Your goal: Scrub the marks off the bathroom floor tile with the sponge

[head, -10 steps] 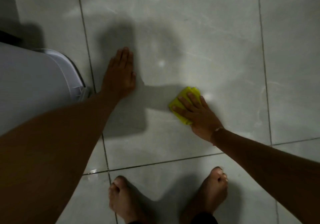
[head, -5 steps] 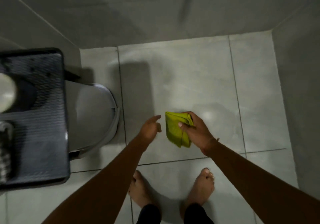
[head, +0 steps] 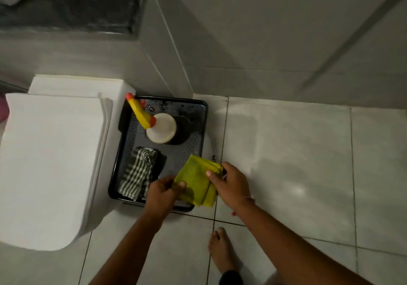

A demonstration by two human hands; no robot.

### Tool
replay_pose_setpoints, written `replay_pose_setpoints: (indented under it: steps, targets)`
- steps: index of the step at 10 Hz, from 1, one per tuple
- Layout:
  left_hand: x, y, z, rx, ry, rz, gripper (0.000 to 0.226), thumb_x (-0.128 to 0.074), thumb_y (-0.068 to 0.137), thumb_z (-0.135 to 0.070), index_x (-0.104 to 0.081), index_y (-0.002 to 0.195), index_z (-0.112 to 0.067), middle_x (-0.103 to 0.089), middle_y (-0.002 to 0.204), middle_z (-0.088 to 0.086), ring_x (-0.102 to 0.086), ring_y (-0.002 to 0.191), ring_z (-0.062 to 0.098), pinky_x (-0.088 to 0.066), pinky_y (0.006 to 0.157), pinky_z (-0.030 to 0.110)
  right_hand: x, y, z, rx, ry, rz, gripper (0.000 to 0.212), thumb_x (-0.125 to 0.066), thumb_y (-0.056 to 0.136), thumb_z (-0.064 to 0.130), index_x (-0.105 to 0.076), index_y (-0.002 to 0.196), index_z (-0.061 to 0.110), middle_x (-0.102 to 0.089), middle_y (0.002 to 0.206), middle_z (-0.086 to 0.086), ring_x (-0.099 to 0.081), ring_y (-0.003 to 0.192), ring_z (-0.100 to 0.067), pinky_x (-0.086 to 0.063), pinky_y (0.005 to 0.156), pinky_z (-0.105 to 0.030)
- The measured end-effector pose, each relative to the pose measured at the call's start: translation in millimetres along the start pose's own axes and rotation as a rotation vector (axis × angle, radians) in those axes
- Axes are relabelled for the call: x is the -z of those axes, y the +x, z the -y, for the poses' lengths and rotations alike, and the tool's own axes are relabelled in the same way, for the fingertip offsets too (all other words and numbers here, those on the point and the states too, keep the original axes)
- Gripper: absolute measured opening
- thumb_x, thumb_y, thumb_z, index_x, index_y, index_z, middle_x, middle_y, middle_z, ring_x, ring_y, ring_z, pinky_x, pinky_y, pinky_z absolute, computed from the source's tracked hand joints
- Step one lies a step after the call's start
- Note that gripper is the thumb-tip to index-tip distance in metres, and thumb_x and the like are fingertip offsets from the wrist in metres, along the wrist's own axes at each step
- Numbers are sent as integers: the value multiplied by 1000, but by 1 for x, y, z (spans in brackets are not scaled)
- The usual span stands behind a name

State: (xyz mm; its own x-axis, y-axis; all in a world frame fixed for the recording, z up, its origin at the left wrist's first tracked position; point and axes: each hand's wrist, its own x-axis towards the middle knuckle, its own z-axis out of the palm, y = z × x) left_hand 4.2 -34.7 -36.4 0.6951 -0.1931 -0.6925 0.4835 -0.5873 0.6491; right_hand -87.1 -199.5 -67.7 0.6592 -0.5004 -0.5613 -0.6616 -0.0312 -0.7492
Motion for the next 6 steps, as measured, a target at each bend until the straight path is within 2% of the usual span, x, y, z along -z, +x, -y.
replay_pose_setpoints:
  steps: [1, 2, 3, 4, 5, 6]
  targets:
    - [26, 16, 20, 46, 70, -117, 15, -71, 88, -12, -72, 102, -7, -76, 85, 9, -72, 79, 24, -57, 65, 31, -37, 16, 9, 68, -267, -12, 33, -65, 84, 49, -65, 85, 15, -68, 88, -8, -62, 85, -27, -50, 70, -35]
    - [32, 31, 40, 78, 114, -179, 30, -72, 87, -17, -71, 113, -3, -76, 98, 17, -73, 89, 34, -61, 82, 49, -65, 31, 9, 119, -500, -34, 38, -63, 84, 51, -69, 95, 15, -69, 99, -11, -58, 101, -31, -49, 82, -38]
    - [29, 43, 53, 90, 166, -226, 38, -73, 87, -23, -69, 120, -5, -75, 102, 15, -72, 93, 32, -60, 86, 50, -79, 42, 9, 132, -621, -87, 37, -62, 85, 51, -71, 97, 17, -70, 99, -10, -57, 103, -32, -47, 85, -38]
    - [23, 45, 57, 79, 245, -298, 38, -72, 86, -29, -70, 119, -11, -76, 100, 10, -72, 91, 29, -60, 84, 45, -82, 44, 12, 135, -641, -101, 37, -63, 85, 49, -69, 104, 19, -72, 102, -9, -55, 106, -31, -45, 87, -37]
    - [18, 38, 53, 47, 396, -355, 31, -69, 87, -35, -74, 111, -16, -76, 98, 10, -70, 97, 33, -54, 82, 36, -72, 32, 16, 127, -612, -67, 46, -63, 85, 48, -60, 123, 23, -70, 114, -6, -54, 112, -30, -46, 92, -38]
    - [17, 15, 37, -20, 629, -401, 31, -61, 90, -34, -71, 116, -20, -75, 105, 10, -68, 99, 33, -50, 77, 36, -40, 5, 30, 99, -428, -151, 47, -64, 86, 45, -56, 130, 29, -71, 112, -2, -56, 110, -27, -49, 92, -39]
